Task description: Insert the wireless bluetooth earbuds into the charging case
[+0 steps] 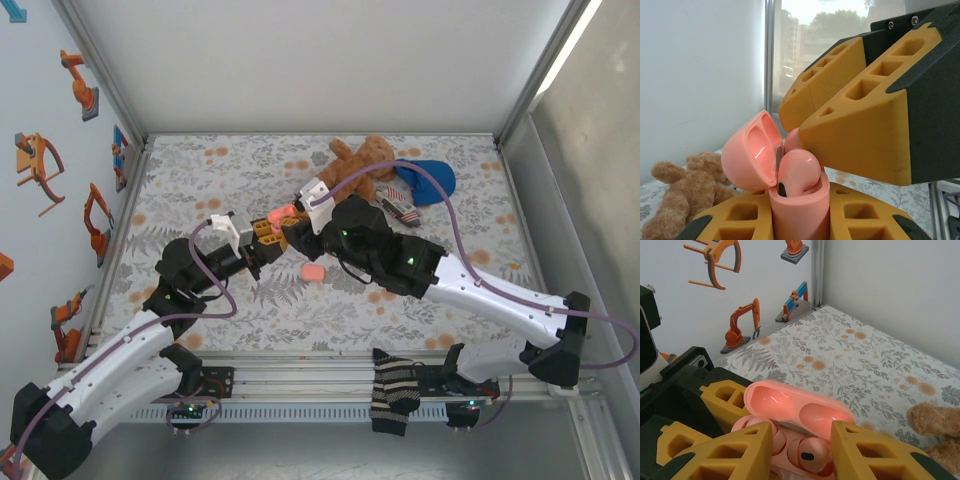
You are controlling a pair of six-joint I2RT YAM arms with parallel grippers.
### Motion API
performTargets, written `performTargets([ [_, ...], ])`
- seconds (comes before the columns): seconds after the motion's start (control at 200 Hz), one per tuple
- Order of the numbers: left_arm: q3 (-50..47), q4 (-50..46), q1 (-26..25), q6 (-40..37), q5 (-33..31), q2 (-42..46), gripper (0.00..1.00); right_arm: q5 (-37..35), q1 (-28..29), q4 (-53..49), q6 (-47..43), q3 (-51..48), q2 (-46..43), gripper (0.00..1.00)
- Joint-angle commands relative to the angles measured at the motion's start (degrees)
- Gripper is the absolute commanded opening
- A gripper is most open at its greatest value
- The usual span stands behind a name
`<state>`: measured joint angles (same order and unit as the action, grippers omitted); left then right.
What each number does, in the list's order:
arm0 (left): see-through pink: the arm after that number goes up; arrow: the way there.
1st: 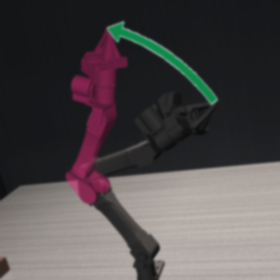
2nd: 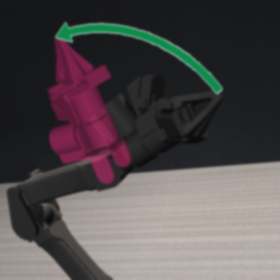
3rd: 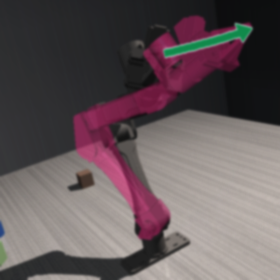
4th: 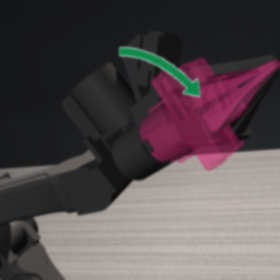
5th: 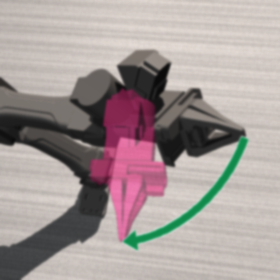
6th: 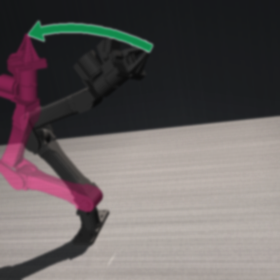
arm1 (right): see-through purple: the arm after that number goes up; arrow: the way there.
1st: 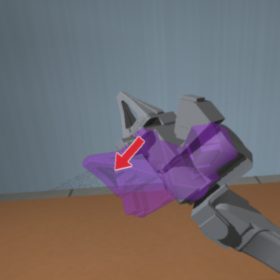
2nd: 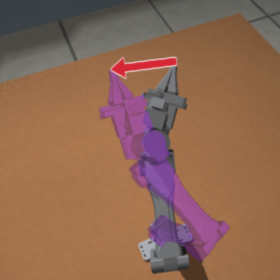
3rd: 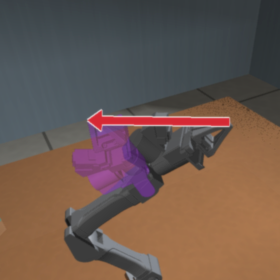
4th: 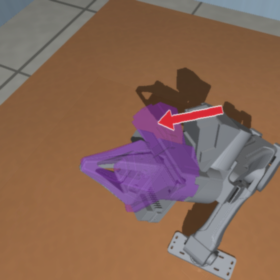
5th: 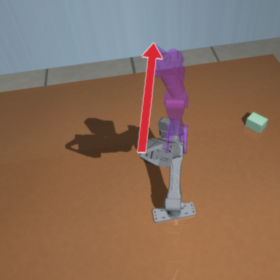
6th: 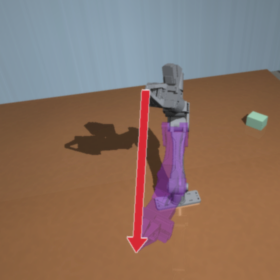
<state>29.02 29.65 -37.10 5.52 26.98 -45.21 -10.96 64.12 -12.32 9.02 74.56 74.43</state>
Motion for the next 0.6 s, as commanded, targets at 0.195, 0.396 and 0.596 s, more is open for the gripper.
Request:
performTargets([
  [0.195, -0.6, 3.0, -0.3, -0.1, 0.3, -0.4, 0.00, -0.4, 0.5, 0.9, 0.7, 2.6, -1.3, 0.37],
  [0.396, -0.8, 3.4, -0.3, -0.1, 0.2, -0.7, 0.00, -1.2, 0.4, 0.9, 1.0, 3.1, -1.7, 0.42],
  [0.596, -1.2, 3.8, -0.4, 0.1, 0.2, -0.5, 0.00, -1.4, 0.4, 0.7, 1.0, 4.2, -1.9, 0.43],
])
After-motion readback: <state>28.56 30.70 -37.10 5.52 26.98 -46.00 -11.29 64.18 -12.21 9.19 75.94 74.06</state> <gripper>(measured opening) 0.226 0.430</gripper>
